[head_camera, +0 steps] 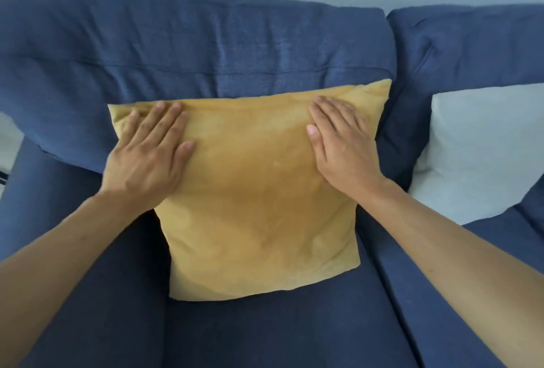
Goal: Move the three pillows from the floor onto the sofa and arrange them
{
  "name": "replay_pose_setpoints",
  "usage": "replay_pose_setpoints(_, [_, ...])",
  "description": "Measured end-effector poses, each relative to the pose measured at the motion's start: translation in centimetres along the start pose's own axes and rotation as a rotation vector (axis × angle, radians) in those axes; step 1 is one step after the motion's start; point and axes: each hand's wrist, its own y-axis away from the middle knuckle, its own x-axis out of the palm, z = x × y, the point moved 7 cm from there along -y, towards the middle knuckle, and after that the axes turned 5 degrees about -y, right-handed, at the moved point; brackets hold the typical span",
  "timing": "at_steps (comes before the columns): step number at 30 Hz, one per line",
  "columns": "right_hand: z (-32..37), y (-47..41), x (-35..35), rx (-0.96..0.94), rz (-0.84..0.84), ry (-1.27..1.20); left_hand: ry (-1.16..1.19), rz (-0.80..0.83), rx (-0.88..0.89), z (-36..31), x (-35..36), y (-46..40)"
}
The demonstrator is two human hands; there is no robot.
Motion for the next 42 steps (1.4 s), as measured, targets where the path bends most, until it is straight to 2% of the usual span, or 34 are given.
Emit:
replay_pose_setpoints(4, [-2.6,-1.4,-3.6,0.121,-0.043,0.126,-0.021,-0.065,-0.121,3.2,-3.2,0.8])
replay_pose_setpoints(7, [-3.3,-1.1,-3.1,0.187,0.138,0.052,-0.068,0.051,-0.193,2.6,-3.4,0.5])
replay_pose_setpoints(9, [-3.3,-0.9,-3.0,0.199,0.179,-0.023,-0.081,0.051,-0.203,1.8,-4.1,-0.1])
replay_pose_setpoints(13, [-3.4,-2.3,-5.6,0.177,-0.02,-0.12,-0.021,-0.145,-0.338,2.9,-7.4,-1.6])
replay_pose_setpoints(17, [-3.3,-2.3,-4.5,0.225,-0.011,-0.115,-0.025,-0.126,-0.325,3.9,-5.1,-0.3])
replay_pose_setpoints(19, [-2.8,-1.3,-5.0,0.267,-0.105,-0.058,0.02,-0.141,-0.32,3.3,-4.6,0.4])
replay_pose_setpoints(21, [-0.3,-0.3,-5.7,0.162,-0.206,-0.049,0.068,-0.207,-0.279,1.2,-5.0,1.1])
replay_pose_setpoints(23, [3.8,0.6,-4.5,-0.072,-0.143,-0.162,0.154,-0.232,-0.132,-2.7,-5.2,1.4])
replay_pose_setpoints(25, [7.0,1.2,-1.6,-0.223,0.073,-0.119,0.258,-0.166,0.032,-6.9,-4.1,0.9])
replay_pose_setpoints(26, [7.6,1.2,-0.1,-0.24,0.156,-0.068,0.263,-0.117,0.082,-8.4,-3.1,0.5])
replay_pose_setpoints(29, [6.4,0.3,1.7,-0.162,0.29,0.031,0.127,0.024,0.083,-9.4,-0.7,-0.7])
replay_pose_setpoints(38, [-5.1,0.2,-1.9,0.179,0.345,0.05,-0.063,0.264,-0.178,1.6,0.0,1.6])
replay_pose_setpoints(40, [-6.8,0.7,-3.7,0.208,0.368,0.03,-0.103,0.331,-0.224,2.6,-1.3,2.0])
replay_pose_setpoints(42, [-7.0,0.9,-6.5,0.179,0.329,0.009,-0.13,0.32,-0.263,2.5,-3.1,2.2])
